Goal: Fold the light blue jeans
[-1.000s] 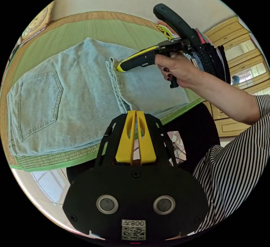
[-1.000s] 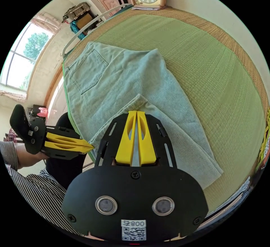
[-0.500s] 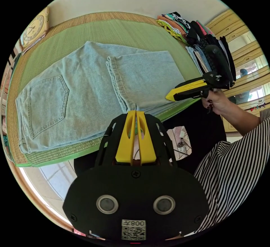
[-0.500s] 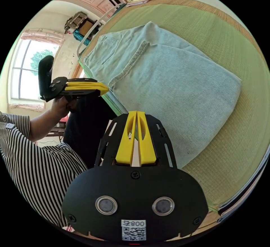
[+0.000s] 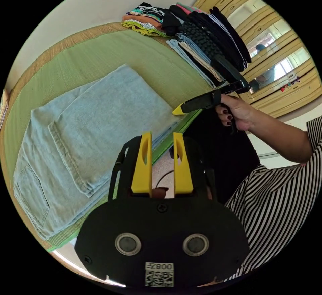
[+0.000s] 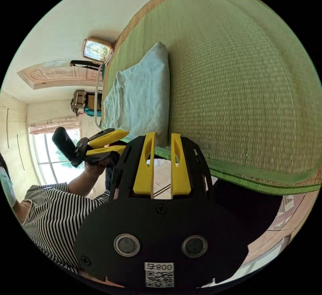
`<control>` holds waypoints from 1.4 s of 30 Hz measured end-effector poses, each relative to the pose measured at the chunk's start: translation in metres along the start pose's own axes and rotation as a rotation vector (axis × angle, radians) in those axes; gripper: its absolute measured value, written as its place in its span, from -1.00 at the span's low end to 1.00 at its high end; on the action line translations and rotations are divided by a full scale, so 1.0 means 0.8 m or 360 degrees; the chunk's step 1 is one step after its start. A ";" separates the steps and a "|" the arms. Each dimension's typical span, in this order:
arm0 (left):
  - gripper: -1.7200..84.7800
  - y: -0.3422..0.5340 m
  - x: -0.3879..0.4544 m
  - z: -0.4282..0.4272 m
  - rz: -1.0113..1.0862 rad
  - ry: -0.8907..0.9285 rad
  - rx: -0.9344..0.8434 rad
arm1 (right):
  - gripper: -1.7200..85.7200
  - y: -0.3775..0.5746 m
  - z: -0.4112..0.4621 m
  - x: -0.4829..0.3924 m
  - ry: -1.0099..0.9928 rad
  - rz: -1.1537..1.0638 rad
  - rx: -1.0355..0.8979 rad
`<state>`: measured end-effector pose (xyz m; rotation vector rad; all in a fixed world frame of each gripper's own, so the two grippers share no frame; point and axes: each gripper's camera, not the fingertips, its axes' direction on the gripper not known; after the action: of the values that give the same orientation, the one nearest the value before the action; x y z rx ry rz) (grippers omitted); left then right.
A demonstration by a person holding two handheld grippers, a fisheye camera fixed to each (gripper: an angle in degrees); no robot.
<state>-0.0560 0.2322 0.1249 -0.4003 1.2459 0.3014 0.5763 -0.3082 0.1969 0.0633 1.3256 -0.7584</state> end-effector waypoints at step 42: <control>-0.85 0.109 0.097 -0.095 0.0068 -0.0332 0.0283 | -0.85 -0.182 -0.047 -0.020 -0.0290 -0.0004 0.0151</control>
<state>-0.1359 0.2763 0.0194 -0.1839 1.0676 0.2594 0.4663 -0.3945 0.2545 0.0664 1.1170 -0.8100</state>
